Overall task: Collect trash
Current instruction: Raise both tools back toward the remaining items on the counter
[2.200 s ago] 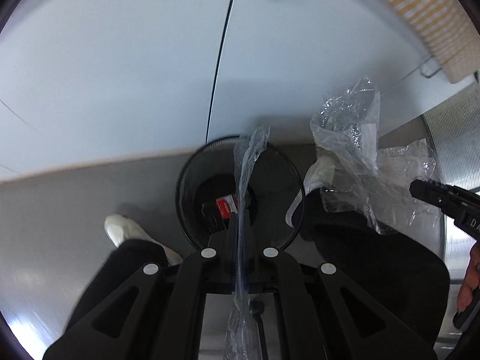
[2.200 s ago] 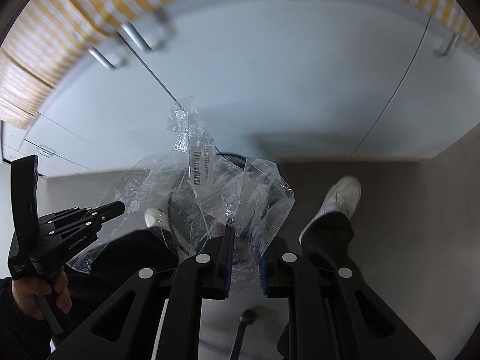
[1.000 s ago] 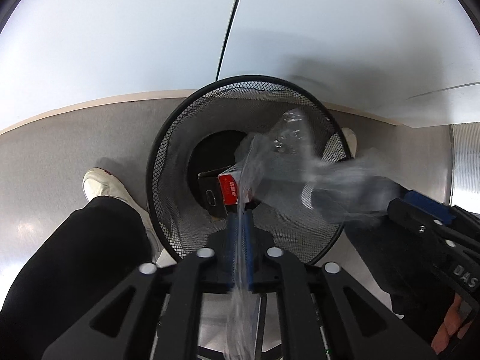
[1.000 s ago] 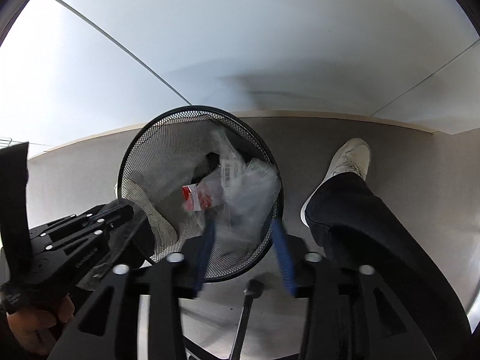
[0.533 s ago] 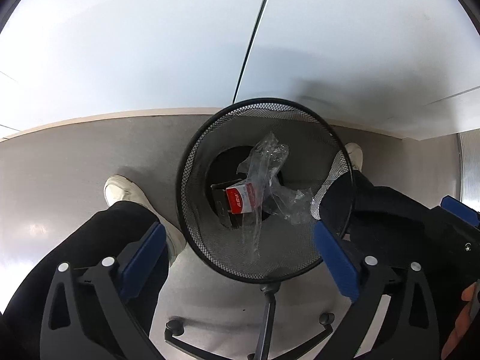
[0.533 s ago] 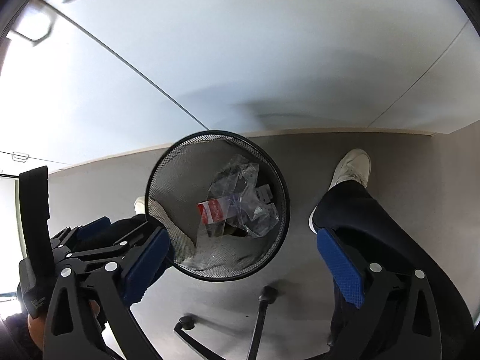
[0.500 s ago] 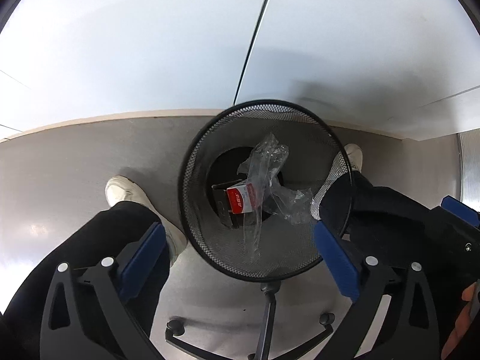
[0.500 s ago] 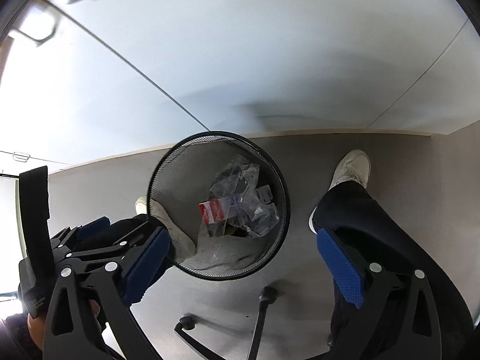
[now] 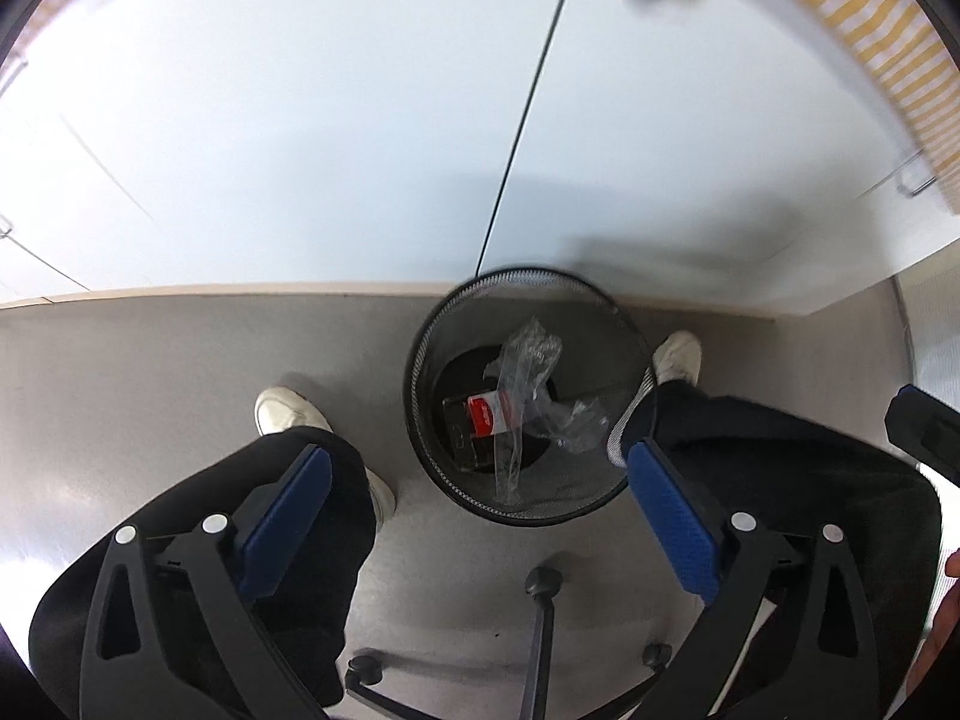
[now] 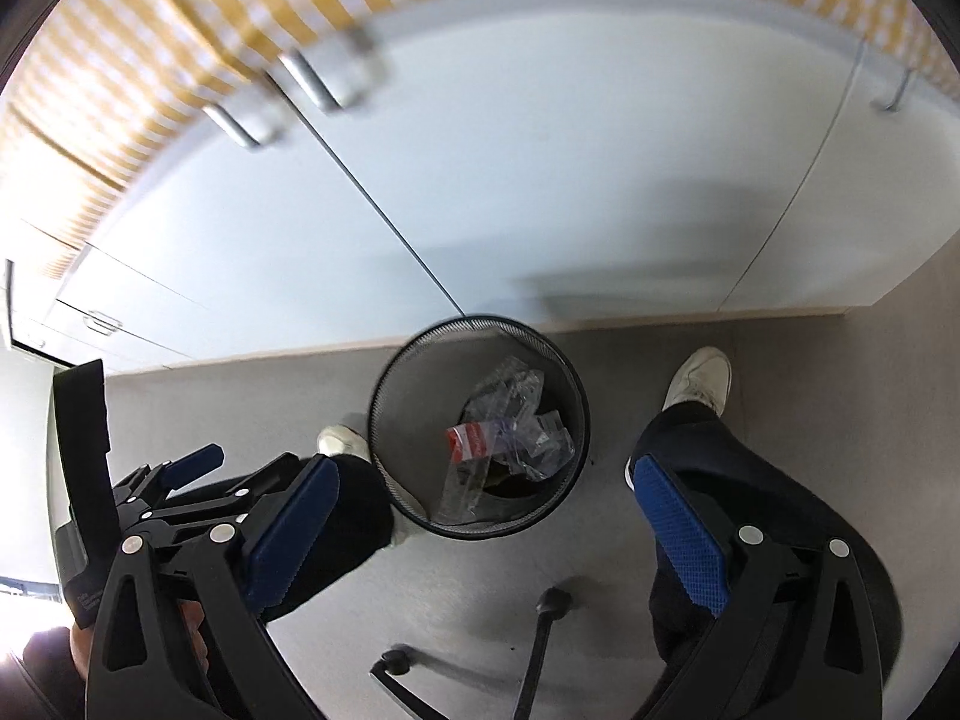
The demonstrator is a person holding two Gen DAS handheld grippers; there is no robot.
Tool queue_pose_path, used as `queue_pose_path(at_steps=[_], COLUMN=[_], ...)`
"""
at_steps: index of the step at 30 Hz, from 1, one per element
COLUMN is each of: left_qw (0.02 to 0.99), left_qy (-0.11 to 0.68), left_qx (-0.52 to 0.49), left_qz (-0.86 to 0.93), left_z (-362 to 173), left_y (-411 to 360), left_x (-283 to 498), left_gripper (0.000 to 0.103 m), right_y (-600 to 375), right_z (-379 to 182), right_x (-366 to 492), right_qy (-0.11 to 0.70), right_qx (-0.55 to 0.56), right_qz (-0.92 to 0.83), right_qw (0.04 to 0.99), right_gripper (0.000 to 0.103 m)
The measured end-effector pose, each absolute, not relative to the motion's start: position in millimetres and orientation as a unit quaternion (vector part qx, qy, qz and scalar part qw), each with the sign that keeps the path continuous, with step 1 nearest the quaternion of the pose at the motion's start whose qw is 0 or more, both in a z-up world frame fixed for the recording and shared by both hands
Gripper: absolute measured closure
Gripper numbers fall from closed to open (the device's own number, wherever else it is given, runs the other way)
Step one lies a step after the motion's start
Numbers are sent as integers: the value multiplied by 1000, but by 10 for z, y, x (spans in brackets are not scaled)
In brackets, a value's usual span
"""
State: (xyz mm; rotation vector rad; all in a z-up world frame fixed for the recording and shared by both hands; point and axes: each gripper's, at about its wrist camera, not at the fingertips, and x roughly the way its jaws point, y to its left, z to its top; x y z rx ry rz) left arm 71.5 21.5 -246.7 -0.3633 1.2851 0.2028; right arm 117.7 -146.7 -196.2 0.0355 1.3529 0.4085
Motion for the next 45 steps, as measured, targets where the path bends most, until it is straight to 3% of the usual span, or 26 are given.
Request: queue_pose_path(at_steps=[24,35,45], left_qw=[898,931,930], left_qy=[399,333,329], left_qx=[-152,-94,-89], left_qz=[103,115,137], left_z=[-257,739,1054], left_y=[256,539,959], left_x=[159,787,2048], left_gripper=[5,4,4], right_y=[-1846,-1720,-1359], right_z=[191,816,736], right_x=[809,1419,2394], right_qy=[428,382,385], right_qx=[53,57,53], right_qz=[257,280,296], right_qw=[865,879,872], right_gripper=[4,4,4])
